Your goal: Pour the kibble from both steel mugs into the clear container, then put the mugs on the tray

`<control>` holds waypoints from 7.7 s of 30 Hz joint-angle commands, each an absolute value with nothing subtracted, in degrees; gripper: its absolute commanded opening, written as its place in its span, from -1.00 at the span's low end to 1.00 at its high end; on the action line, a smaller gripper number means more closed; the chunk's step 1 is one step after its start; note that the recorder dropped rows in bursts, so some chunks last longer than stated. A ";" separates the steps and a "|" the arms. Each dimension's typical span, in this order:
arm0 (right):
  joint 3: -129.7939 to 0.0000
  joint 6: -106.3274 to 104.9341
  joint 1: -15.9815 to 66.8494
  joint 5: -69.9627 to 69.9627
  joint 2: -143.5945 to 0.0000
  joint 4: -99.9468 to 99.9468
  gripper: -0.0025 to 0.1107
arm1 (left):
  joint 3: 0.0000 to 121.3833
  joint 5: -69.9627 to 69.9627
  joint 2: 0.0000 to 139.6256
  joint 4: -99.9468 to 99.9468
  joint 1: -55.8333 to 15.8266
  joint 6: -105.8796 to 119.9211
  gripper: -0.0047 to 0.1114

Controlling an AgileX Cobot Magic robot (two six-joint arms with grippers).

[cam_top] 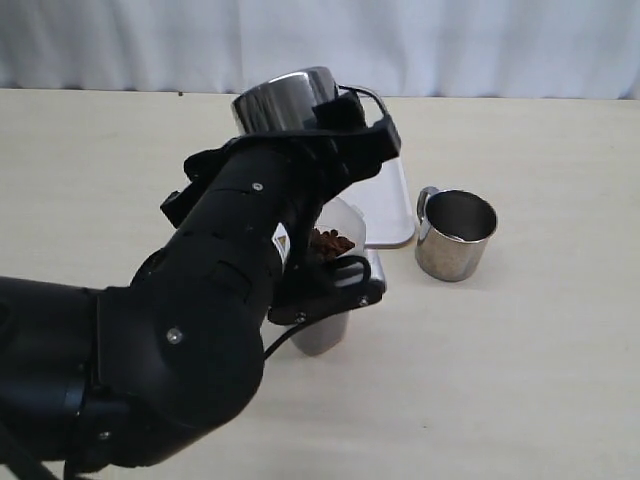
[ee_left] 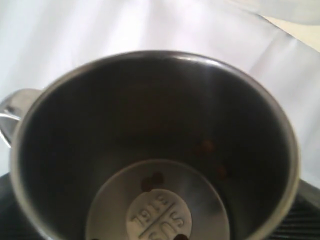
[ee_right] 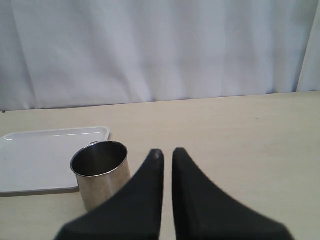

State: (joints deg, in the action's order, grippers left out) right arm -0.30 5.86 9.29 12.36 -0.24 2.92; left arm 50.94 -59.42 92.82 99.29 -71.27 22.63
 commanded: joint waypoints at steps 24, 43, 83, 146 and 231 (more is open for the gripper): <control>0.00 5.38 9.47 12.31 0.00 2.74 -0.87 | 52.11 16.28 84.11 50.31 -21.83 8.89 -0.92; 0.00 5.38 9.47 12.31 0.00 2.74 -0.87 | 51.94 41.03 90.04 67.29 -17.28 0.58 -0.92; 0.00 5.38 9.47 12.31 0.00 2.74 -0.87 | 49.37 -50.27 85.94 99.95 -67.16 8.92 -0.92; 0.00 5.38 9.47 12.31 0.00 2.74 -0.87 | 50.09 -69.96 100.09 99.95 -76.95 19.22 -0.92; 0.00 5.38 9.47 12.31 0.00 2.74 -0.87 | 69.41 30.76 120.59 67.25 -14.61 -40.80 0.45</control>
State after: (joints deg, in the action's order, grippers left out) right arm -0.30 5.86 9.29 12.36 -0.24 2.92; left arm 69.06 33.66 123.42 65.98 -14.59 -39.20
